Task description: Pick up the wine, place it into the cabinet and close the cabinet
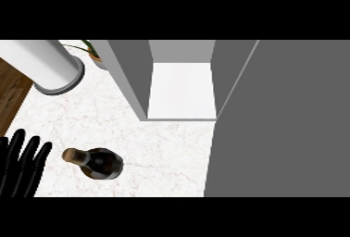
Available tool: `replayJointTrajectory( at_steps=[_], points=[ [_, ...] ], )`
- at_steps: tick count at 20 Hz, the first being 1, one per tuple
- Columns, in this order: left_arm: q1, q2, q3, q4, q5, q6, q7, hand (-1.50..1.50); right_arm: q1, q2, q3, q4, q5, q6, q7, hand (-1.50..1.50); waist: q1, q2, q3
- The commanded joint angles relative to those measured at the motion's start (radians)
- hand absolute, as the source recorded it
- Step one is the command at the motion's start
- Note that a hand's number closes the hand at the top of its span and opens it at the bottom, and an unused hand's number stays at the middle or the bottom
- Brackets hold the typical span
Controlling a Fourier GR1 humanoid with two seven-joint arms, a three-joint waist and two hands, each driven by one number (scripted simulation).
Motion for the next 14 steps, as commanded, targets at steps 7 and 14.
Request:
replayJointTrajectory(
  at_steps=[7, 14],
  points=[
    [0.065, -0.03, 0.108, 0.14, 0.193, -0.161, -0.117, -1.5, -0.021, 0.013, 0.018, -0.102, -0.027, -0.019, 0.107, -1.5, 0.002, 0.0, 0.0],
    [-0.02, 0.001, 0.261, 0.304, 0.301, -0.25, -0.157, -1.5, -0.021, -0.034, -0.054, -0.137, -0.092, 0.015, 0.138, -1.5, -0.003, 0.001, 0.0]
  ],
)
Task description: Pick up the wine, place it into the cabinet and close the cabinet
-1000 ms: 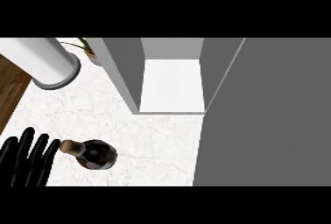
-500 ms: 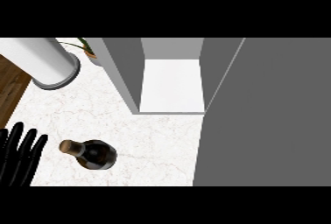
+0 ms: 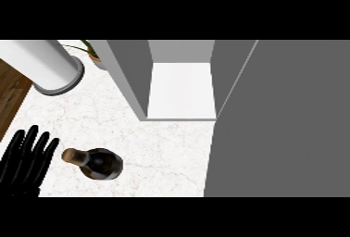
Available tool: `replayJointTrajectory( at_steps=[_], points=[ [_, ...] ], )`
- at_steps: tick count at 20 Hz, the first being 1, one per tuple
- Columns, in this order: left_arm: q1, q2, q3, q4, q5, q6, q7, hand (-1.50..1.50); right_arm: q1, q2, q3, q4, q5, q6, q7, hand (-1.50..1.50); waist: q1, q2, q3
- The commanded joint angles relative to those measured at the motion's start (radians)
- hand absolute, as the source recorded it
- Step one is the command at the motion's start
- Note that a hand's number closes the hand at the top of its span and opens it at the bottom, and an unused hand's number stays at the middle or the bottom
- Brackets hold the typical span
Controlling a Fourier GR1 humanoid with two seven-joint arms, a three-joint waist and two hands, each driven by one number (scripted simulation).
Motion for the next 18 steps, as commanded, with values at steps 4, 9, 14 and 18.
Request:
replayJointTrajectory(
  at_steps=[4, 9, 14, 18],
  points=[
    [-0.02, -0.026, 0.057, 0.215, -0.005, -0.081, -0.148, -1.5, -0.016, -0.018, -0.061, -0.129, -0.097, 0.007, 0.063, -1.5, 0.0, 0.001, 0.0],
    [-0.055, -0.039, 0.109, 0.294, -0.002, -0.103, -0.209, -1.5, -0.026, 0.026, 0.03, -0.082, 0.024, -0.022, 0.035, -1.5, 0.002, 0.001, 0.0],
    [-0.116, -0.049, 0.122, 0.434, -0.022, -0.14, -0.276, -1.5, -0.014, 0.053, 0.116, -0.097, 0.095, -0.063, 0.062, -1.5, -0.001, 0.001, 0.0],
    [-0.144, -0.028, 0.158, 0.47, -0.014, -0.156, -0.27, -1.5, 0.033, -0.012, -0.003, -0.181, -0.039, -0.005, 0.087, -1.5, -0.006, 0.0, 0.001]
  ],
)
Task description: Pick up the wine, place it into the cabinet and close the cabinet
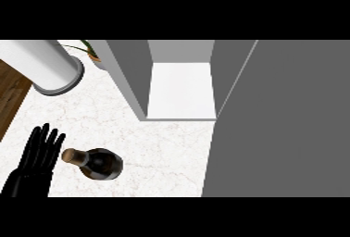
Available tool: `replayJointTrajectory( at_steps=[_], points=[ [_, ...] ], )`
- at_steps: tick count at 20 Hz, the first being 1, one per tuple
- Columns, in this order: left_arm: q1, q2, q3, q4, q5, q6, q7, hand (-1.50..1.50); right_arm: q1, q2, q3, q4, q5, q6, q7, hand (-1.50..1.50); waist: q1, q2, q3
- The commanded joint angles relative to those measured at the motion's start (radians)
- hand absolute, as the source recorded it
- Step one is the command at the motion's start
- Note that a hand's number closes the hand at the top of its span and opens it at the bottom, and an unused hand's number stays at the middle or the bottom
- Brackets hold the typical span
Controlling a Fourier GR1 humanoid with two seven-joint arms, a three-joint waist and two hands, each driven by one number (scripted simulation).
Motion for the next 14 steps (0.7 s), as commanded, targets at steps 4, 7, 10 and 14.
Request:
replayJointTrajectory(
  at_steps=[4, 7, 10, 14],
  points=[
    [-0.023, -0.002, 0.011, 0.137, -0.023, -0.059, -0.073, -1.5, 0.043, 0.042, 0.108, -0.144, 0.096, -0.032, 0.051, -1.5, -0.001, -0.001, 0.0],
    [-0.03, -0.05, -0.055, 0.145, -0.089, -0.035, -0.09, -1.5, 0.03, 0.009, 0.021, -0.16, 0.003, -0.021, 0.078, -1.5, -0.002, -0.001, 0.0],
    [-0.008, -0.046, -0.034, 0.235, -0.084, -0.092, -0.174, -1.5, -0.044, 0.008, 0.015, -0.119, 0.01, -0.032, 0.102, -1.5, 0.003, 0.0, 0.0],
    [-0.108, -0.021, 0.027, 0.346, -0.055, -0.11, -0.195, -1.5, 0.004, -0.029, -0.082, -0.17, -0.099, 0.011, 0.098, -1.5, -0.005, 0.0, 0.0]
  ],
)
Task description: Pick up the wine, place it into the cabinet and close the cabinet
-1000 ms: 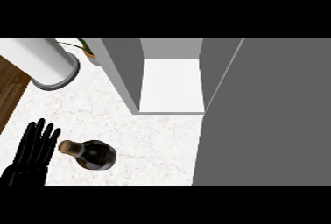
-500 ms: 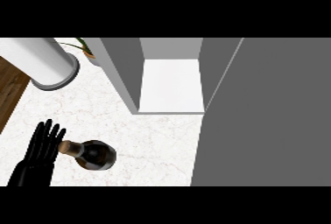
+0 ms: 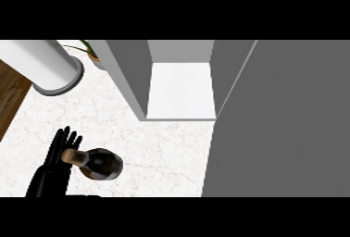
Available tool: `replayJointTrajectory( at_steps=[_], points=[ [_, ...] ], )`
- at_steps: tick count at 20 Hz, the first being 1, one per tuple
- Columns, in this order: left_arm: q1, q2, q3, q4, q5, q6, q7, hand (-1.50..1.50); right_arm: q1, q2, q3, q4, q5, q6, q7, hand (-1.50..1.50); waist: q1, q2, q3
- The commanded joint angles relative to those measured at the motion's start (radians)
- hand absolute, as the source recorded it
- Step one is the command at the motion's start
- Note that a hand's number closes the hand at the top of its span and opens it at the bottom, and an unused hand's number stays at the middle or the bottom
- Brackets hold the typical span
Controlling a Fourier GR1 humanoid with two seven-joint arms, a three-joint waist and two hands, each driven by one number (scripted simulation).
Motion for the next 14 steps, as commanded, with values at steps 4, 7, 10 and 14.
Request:
replayJointTrajectory(
  at_steps=[4, 7, 10, 14],
  points=[
    [-0.032, 0.013, 0.037, 0.127, -0.004, -0.051, -0.077, -1.5, 0.019, 0.013, -0.011, -0.099, -0.074, 0.006, 0.035, -1.5, 0.002, 0.001, 0.0],
    [-0.063, 0.005, 0.033, 0.16, -0.035, -0.038, -0.097, -1.5, -0.002, 0.024, 0.018, -0.118, -0.01, -0.019, 0.06, -1.5, 0.002, 0.0, 0.0],
    [-0.041, -0.022, 0.019, 0.199, -0.051, -0.046, -0.154, -1.5, -0.021, 0.017, 0.048, -0.174, 0.021, -0.033, 0.12, -1.5, 0.0, -0.001, -0.001],
    [-0.116, -0.012, 0.019, 0.226, -0.051, -0.033, -0.079, -1.5, -0.009, 0.013, 0.004, -0.116, -0.029, -0.001, 0.063, -1.5, 0.001, 0.0, 0.0]
  ],
)
